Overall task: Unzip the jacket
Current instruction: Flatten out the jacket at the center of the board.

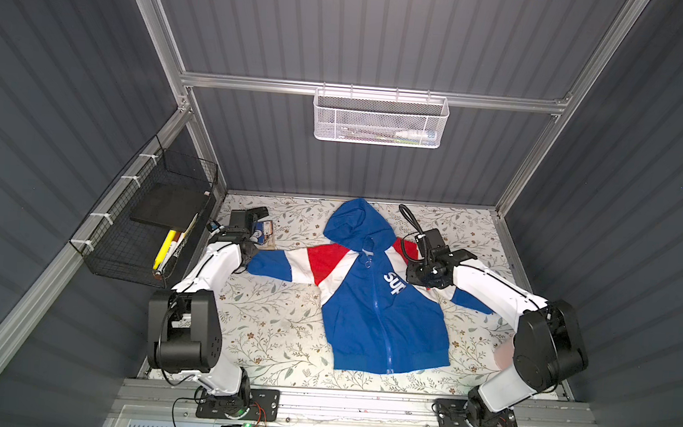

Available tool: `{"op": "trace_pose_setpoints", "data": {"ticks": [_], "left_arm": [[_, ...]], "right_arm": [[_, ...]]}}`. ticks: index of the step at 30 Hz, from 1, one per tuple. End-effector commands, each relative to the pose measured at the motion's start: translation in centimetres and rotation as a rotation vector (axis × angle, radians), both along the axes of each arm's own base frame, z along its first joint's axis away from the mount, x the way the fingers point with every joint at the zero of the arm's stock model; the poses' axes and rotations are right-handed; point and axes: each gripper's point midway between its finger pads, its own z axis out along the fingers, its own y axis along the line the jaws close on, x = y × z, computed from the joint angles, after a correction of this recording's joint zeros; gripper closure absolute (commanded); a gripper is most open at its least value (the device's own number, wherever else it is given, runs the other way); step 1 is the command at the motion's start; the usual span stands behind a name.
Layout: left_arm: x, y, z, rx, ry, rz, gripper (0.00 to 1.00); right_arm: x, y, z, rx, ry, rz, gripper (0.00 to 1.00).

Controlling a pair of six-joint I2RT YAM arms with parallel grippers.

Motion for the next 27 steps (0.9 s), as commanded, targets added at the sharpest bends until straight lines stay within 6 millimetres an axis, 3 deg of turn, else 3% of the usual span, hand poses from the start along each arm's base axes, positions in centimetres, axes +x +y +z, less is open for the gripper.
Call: {"op": "trace_pose_setpoints", "data": {"ticks": [1,2,5,7,10,12,13,16,19,22,27], "left_arm": [[1.0,1.3,0.3,0.045,0.026,-0.020,0.97],[1.5,1.0,0.3,0.036,0.018,-0.042,0.76],[2.5,0.5,1.5,0.028,-0.030,-0.089,0.28],[2.9,0.3,2.5,0.033,-0.059,-0.119,0.10],[3.1,-0.2,4.2,0.052,-0.070,-0.172,0.01],[3.3,-1.6,5.6,0.058,-0.092,-0.233,0.01],[3.4,-3.2,6.2,0.053,-0.107,-0.283,0.03],[3.6,-10.2,6.9,-0.003,-0.157,-0.492,0.15],[3.0,-17.5,5.6,-0.143,-0.208,-0.706,0.34],[2.3,-22.7,3.9,-0.246,-0.236,-0.853,0.52],[2.9,-26.9,0.3,-0.330,-0.214,-0.948,0.74]], "right_arm": [[-0.4,-0.8,0.7,-0.020,-0.002,-0.020,0.68],[-0.6,-0.8,0.7,-0.014,-0.002,-0.022,0.68],[-1.2,-0.5,1.0,0.011,0.002,0.001,0.64],[-1.7,-0.1,1.2,0.025,0.016,0.037,0.63],[-3.5,-0.4,1.2,0.018,0.076,0.060,0.63],[-4.8,-0.8,1.1,0.015,0.107,0.056,0.63],[-5.6,-1.0,1.0,0.020,0.128,0.050,0.63],[-7.8,-0.9,0.4,0.060,0.199,0.034,0.64],[-9.4,-0.4,-0.3,0.110,0.237,0.024,0.66],[-10.5,-0.4,-0.9,0.125,0.248,0.018,0.69],[-11.3,0.0,-2.2,0.125,0.270,0.019,0.73]]}}
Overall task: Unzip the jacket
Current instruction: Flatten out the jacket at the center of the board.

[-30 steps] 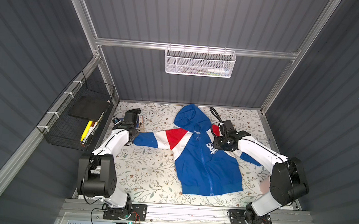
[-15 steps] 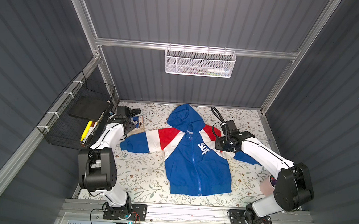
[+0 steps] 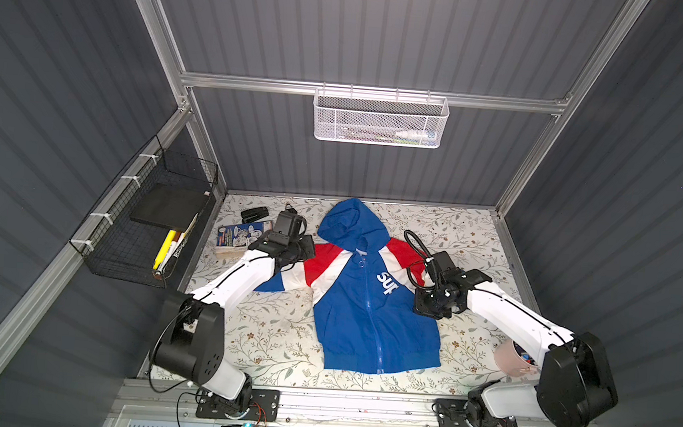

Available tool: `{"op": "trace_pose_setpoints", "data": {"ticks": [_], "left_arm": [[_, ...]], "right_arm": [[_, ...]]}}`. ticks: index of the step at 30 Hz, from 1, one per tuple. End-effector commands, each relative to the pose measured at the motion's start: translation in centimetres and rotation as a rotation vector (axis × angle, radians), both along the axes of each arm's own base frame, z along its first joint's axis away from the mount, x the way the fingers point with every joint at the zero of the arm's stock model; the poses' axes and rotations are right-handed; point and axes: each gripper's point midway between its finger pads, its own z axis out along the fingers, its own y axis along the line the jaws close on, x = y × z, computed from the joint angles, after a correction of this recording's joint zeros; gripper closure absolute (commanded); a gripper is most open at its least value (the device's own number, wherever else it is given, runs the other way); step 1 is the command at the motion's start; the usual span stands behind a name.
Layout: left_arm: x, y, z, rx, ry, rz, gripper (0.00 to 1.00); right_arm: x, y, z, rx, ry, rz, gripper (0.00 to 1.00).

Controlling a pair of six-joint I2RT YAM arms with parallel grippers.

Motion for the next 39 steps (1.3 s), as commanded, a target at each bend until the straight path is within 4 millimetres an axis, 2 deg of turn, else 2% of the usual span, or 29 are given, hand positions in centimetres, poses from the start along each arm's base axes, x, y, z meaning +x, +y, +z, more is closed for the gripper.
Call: {"op": "trace_pose_setpoints", "data": {"ticks": [1,4,8,14,17,23,28,31,32,34,37,39], "left_arm": [[0.9,-2.5,-2.3,-0.058,0.018,-0.085,0.79],[1.5,-2.1,-5.7,0.013,0.097,-0.071,0.93],[1.8,-1.9,-8.6,0.052,0.143,-0.077,0.96],[0.8,-0.7,-12.9,0.090,0.257,-0.004,1.00],[0.5,-0.1,-14.2,0.112,0.286,0.022,1.00],[1.1,2.0,-15.4,0.131,0.305,0.084,1.00],[0.6,3.2,-14.9,0.146,0.310,0.109,1.00],[-0.4,3.5,-13.9,0.145,0.299,0.104,0.99],[-0.4,3.4,-13.3,0.138,0.287,0.097,0.96],[0.1,2.7,-11.5,0.101,0.240,0.070,0.87],[2.4,1.5,-7.5,0.056,0.130,0.040,0.71],[4.0,0.2,-4.8,0.013,0.051,-0.007,0.63]], "right_arm": [[-0.7,0.5,-0.6,0.015,0.022,-0.009,0.73],[-0.8,0.0,-1.8,-0.023,0.028,-0.026,0.74],[-1.1,-0.6,-3.3,-0.055,0.041,-0.054,0.76],[-2.3,-0.6,-5.6,-0.103,0.062,-0.040,0.76],[-3.5,-0.4,-6.3,-0.124,0.076,-0.025,0.76],[-6.5,0.0,-6.7,-0.133,0.097,-0.012,0.76],[-9.5,0.4,-6.2,-0.131,0.102,0.039,0.76],[-9.8,1.5,-4.5,-0.083,0.051,0.101,0.75],[-9.4,1.7,-3.7,-0.070,0.014,0.117,0.75],[-7.2,2.0,-1.4,-0.067,-0.125,0.153,0.70],[-3.3,2.6,2.1,-0.106,-0.297,0.216,0.53],[-0.5,3.1,3.6,-0.105,-0.344,0.210,0.43]]}}
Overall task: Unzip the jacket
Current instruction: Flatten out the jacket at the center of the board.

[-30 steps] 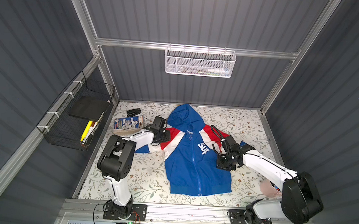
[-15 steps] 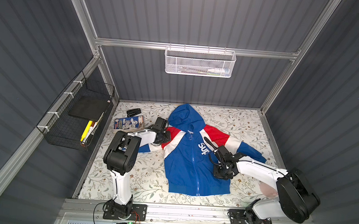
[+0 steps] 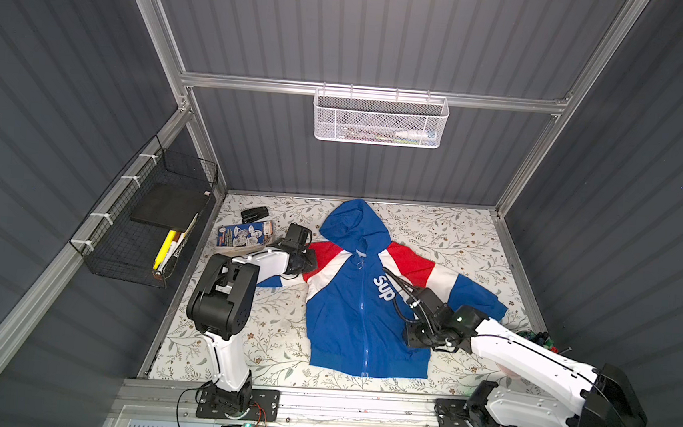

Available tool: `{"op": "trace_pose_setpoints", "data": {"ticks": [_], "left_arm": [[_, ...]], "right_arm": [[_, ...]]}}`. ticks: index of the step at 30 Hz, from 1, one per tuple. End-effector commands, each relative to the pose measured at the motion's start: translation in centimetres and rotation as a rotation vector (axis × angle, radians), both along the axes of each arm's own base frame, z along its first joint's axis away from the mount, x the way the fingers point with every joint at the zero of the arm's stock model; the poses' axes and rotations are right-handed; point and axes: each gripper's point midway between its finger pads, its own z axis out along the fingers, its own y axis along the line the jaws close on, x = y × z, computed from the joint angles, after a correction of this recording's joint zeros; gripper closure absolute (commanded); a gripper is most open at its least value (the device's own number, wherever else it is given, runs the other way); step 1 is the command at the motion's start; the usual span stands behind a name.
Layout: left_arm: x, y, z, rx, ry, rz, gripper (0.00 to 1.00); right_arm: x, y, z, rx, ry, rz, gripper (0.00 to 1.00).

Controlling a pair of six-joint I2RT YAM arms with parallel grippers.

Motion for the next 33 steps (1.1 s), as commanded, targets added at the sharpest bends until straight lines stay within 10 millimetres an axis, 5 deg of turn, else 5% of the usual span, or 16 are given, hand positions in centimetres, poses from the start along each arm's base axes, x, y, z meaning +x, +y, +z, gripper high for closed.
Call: {"op": "trace_pose_setpoints", "data": {"ticks": [1,7,13,23,33], "left_arm": [[2.3,-1.9,5.2,-0.084,-0.117,-0.073,0.62],[6.5,-4.3,5.5,-0.166,-0.158,-0.099,0.62],[8.8,-5.7,4.6,-0.228,-0.149,-0.096,0.63],[8.3,-6.2,1.0,-0.260,-0.076,-0.085,0.66],[5.9,-5.0,-2.3,-0.228,0.004,-0.052,0.68]], "right_arm": [[5.6,0.5,2.6,-0.048,-0.149,0.030,0.38],[16.3,3.6,3.8,-0.084,-0.206,0.042,0.20],[23.6,7.7,2.9,-0.134,-0.240,0.092,0.13],[28.3,10.6,0.1,-0.236,-0.265,0.154,0.13],[31.7,9.2,-2.3,-0.463,-0.321,0.157,0.13]]}}
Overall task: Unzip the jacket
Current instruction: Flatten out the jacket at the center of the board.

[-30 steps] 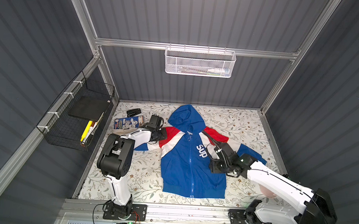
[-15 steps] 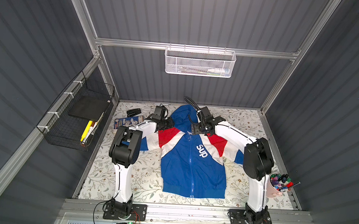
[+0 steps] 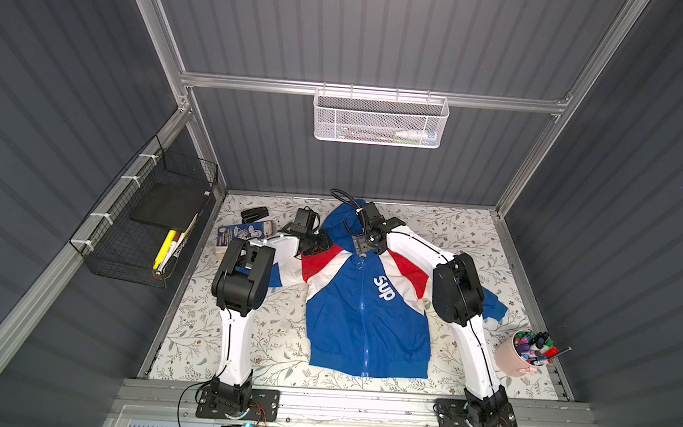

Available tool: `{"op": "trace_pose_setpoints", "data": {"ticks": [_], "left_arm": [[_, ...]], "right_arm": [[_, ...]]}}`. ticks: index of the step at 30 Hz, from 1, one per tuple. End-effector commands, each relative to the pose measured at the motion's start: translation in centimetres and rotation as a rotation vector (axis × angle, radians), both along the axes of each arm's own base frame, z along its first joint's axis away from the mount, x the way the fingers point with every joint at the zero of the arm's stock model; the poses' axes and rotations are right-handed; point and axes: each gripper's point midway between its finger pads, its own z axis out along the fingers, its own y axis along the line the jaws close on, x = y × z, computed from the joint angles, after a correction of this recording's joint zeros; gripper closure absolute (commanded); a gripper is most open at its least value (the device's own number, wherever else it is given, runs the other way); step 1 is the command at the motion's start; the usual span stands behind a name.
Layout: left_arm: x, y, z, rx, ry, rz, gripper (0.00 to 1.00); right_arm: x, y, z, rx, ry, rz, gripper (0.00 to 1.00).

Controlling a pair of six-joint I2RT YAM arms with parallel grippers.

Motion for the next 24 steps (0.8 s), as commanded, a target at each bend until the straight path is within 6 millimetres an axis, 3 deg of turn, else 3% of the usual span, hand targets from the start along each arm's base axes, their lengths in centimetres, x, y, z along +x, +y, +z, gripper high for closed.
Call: {"op": "trace_pose_setpoints", "data": {"ticks": [1,5,14,18,24], "left_arm": [[-1.5,0.9,-2.2,0.016,0.058,0.017,0.68],[-2.4,1.6,-2.9,0.040,0.078,0.032,0.69],[-3.7,2.6,-4.4,0.084,0.119,0.058,0.70],[-3.9,2.7,-4.6,0.090,0.124,0.058,0.70],[-4.4,3.2,-5.1,0.111,0.145,0.067,0.71]], "right_arm": [[1.5,-1.5,0.0,-0.129,-0.048,-0.018,0.14],[3.2,-2.6,0.6,-0.199,-0.112,-0.077,0.14],[5.9,-6.4,5.6,-0.092,-0.218,-0.272,0.16],[6.2,-8.6,6.1,-0.040,-0.213,-0.342,0.17],[6.3,-10.8,5.3,0.098,-0.147,-0.426,0.17]]}}
